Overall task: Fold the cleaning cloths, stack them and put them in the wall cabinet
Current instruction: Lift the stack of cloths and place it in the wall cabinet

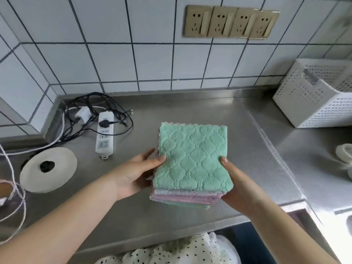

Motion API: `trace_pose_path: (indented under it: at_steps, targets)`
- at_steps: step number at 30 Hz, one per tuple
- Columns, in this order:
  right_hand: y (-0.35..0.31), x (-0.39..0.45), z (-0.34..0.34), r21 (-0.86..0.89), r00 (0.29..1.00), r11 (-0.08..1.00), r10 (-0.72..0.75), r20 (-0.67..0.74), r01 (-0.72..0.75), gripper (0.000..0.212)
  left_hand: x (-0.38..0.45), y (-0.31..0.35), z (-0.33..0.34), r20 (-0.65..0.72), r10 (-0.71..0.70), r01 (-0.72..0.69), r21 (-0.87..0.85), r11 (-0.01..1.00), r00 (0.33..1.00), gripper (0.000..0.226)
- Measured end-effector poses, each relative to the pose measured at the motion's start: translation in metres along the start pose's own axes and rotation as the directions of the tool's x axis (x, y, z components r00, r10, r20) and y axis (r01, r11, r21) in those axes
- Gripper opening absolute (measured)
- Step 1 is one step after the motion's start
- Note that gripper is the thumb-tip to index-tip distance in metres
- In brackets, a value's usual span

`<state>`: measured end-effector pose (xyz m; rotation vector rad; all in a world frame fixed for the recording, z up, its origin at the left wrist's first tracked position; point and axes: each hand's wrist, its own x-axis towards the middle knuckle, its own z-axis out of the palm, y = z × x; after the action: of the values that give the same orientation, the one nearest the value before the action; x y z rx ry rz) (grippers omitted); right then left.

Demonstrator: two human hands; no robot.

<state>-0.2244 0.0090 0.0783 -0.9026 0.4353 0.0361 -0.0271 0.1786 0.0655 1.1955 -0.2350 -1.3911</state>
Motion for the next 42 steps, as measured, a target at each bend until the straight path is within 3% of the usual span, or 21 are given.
trace_pose_path:
  at_steps: [4, 8, 17, 19, 22, 28, 34, 36, 37, 42]
  targets:
    - [0.040, -0.031, 0.048, 0.120, 0.985, 0.983, -0.122, -0.123, 0.137, 0.091, -0.020, 0.010, -0.018, 0.111, -0.068, 0.054, 0.127, 0.990, 0.991, 0.124]
    - [0.075, -0.067, 0.092, 0.182, 0.930, 0.950, -0.188, -0.315, 0.254, 0.093, -0.037, 0.011, -0.017, 0.247, -0.163, 0.108, 0.222, 0.969, 0.955, 0.124]
    - [0.141, -0.164, 0.167, 0.210, 0.696, 0.831, -0.262, -0.668, 0.514, 0.092, -0.062, -0.033, 0.035, 0.475, -0.422, 0.196, 0.454, 0.869, 0.772, 0.109]
    - [0.156, -0.193, 0.184, 0.152, 0.599, 0.804, -0.287, -0.748, 0.575, 0.091, -0.072, -0.048, 0.057, 0.532, -0.499, 0.207, 0.513, 0.833, 0.684, 0.103]
    - [0.191, -0.228, 0.206, 0.109, 0.507, 0.767, -0.303, -0.807, 0.632, 0.089, -0.095, -0.071, 0.090, 0.612, -0.584, 0.146, 0.613, 0.776, 0.533, 0.089]
    - [0.270, -0.282, 0.260, 0.069, 0.301, 0.629, -0.272, -0.914, 0.775, 0.086, -0.146, -0.122, 0.127, 0.636, -0.709, 0.099, 0.719, 0.688, 0.303, 0.074]
    - [0.363, -0.342, 0.360, -0.062, 0.072, 0.566, -0.212, -0.975, 0.822, 0.087, -0.245, -0.195, 0.143, 0.600, -0.800, 0.022, 0.800, 0.600, 0.018, 0.074]
    - [0.387, -0.355, 0.390, -0.073, 0.014, 0.526, -0.158, -0.987, 0.847, 0.090, -0.278, -0.212, 0.143, 0.586, -0.810, -0.003, 0.810, 0.586, -0.040, 0.076]
    - [0.404, -0.367, 0.417, -0.115, -0.052, 0.497, -0.139, -0.989, 0.860, 0.088, -0.307, -0.224, 0.143, 0.563, -0.822, -0.022, 0.824, 0.567, -0.090, 0.078]
    - [0.456, -0.404, 0.523, -0.267, -0.227, 0.409, -0.144, -0.963, 0.873, 0.072, -0.419, -0.266, 0.151, 0.454, -0.837, -0.125, 0.853, 0.507, -0.305, 0.082]
